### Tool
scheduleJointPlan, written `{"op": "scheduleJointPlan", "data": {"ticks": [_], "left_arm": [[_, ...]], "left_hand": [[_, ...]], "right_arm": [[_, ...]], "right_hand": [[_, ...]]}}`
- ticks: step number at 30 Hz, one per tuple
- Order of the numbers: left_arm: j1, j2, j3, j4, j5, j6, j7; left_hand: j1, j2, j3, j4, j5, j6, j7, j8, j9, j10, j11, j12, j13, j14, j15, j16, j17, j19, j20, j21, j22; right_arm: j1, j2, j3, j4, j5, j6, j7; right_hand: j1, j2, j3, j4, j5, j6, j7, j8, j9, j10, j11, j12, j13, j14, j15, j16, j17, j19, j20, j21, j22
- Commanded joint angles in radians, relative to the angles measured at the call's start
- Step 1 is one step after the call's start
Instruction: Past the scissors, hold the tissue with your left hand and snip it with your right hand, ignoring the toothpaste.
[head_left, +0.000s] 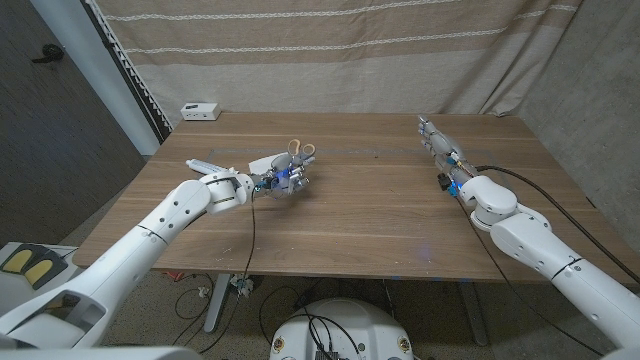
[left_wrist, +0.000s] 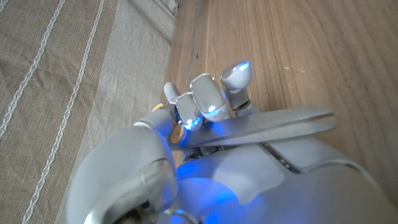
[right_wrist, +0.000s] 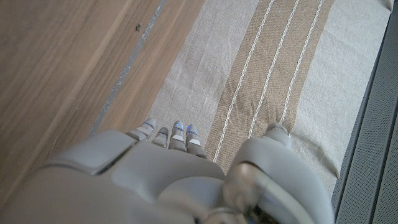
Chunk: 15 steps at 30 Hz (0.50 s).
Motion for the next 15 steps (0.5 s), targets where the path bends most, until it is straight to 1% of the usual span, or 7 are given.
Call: {"op": "scheduleJointPlan", "data": {"ticks": [1,3,5,7,13,15], "left_arm": [[-0.072,-0.004,0.066,0.042,0.036,0.063,-0.104],[-0.076,-0.010,0.071,0.038,0.049,0.061,-0.094],[-0.075,-0.014,0.070,0.032,0.056,0.058,-0.079],[-0.096,-0.018,0.085,0.053,0.070,0.063,-0.124],[-0.128,-0.034,0.105,0.083,0.083,0.086,-0.171],[-0.138,-0.037,0.113,0.091,0.090,0.094,-0.187]], "left_hand": [[0.001,0.013,0.002,-0.004,0.002,0.000,0.006,0.004,0.003,0.000,0.001,0.003,0.004,-0.002,0.000,0.006,0.002,0.004,-0.076,0.006,0.004],[0.001,0.013,0.002,-0.004,0.002,-0.002,0.006,0.004,0.003,0.000,0.001,0.003,0.004,-0.002,0.000,0.006,0.002,0.001,-0.076,0.003,0.002],[0.001,0.013,0.005,-0.005,0.002,-0.005,0.006,0.002,0.003,0.001,0.000,0.003,0.004,-0.002,0.000,0.007,0.003,0.000,-0.076,0.003,0.004],[0.001,0.013,0.005,-0.004,0.002,-0.006,0.005,0.002,0.003,0.001,0.000,0.004,0.004,-0.003,0.000,0.007,0.003,0.001,-0.076,0.003,0.004],[0.001,0.013,0.005,-0.004,0.003,0.001,0.007,0.004,0.000,0.002,0.000,0.004,0.004,-0.001,0.000,0.008,0.003,0.002,-0.076,0.003,0.006],[0.001,0.013,0.005,-0.004,0.003,0.002,0.009,0.004,-0.002,0.002,0.000,0.004,0.004,-0.002,0.000,0.008,0.001,0.003,-0.076,0.003,0.006]], "right_arm": [[-0.044,-0.027,0.030,-0.052,-0.005,-0.026,-0.041],[-0.050,-0.026,0.036,-0.056,-0.001,-0.020,-0.042],[-0.053,-0.031,0.040,-0.065,-0.003,-0.030,-0.049],[-0.061,-0.044,0.049,-0.079,-0.006,-0.035,-0.052],[-0.081,-0.059,0.069,-0.102,-0.007,-0.049,-0.067],[-0.083,-0.063,0.071,-0.106,-0.011,-0.052,-0.068]], "right_hand": [[-0.006,0.007,-0.001,0.005,-0.004,0.002,0.013,-0.002,0.004,-0.001,0.001,-0.003,0.003,-0.044,0.004,0.000,0.004,-0.015,0.000,-0.003,0.003],[-0.007,0.006,-0.001,0.006,-0.005,0.001,0.013,-0.003,0.004,-0.001,0.000,-0.003,0.003,-0.044,0.004,0.001,0.004,-0.015,0.001,-0.002,0.003],[-0.013,0.000,-0.006,0.008,-0.008,-0.008,0.004,-0.006,0.004,-0.001,-0.001,-0.003,0.003,-0.044,0.004,0.002,0.004,-0.015,0.001,-0.001,0.004],[-0.015,-0.001,-0.007,0.009,-0.009,-0.008,0.000,-0.006,0.004,-0.002,-0.001,-0.004,0.004,-0.045,0.004,0.002,0.004,-0.016,0.001,0.000,0.004],[-0.021,-0.005,-0.011,0.012,-0.012,0.005,-0.002,-0.001,0.004,0.002,0.002,-0.002,0.004,-0.046,0.002,0.003,0.005,-0.017,0.001,0.001,0.004],[-0.025,-0.006,-0.013,0.014,-0.015,0.022,-0.009,0.004,0.004,0.003,0.003,-0.002,0.004,-0.047,0.001,0.004,0.005,-0.018,0.001,0.002,0.004]]}}
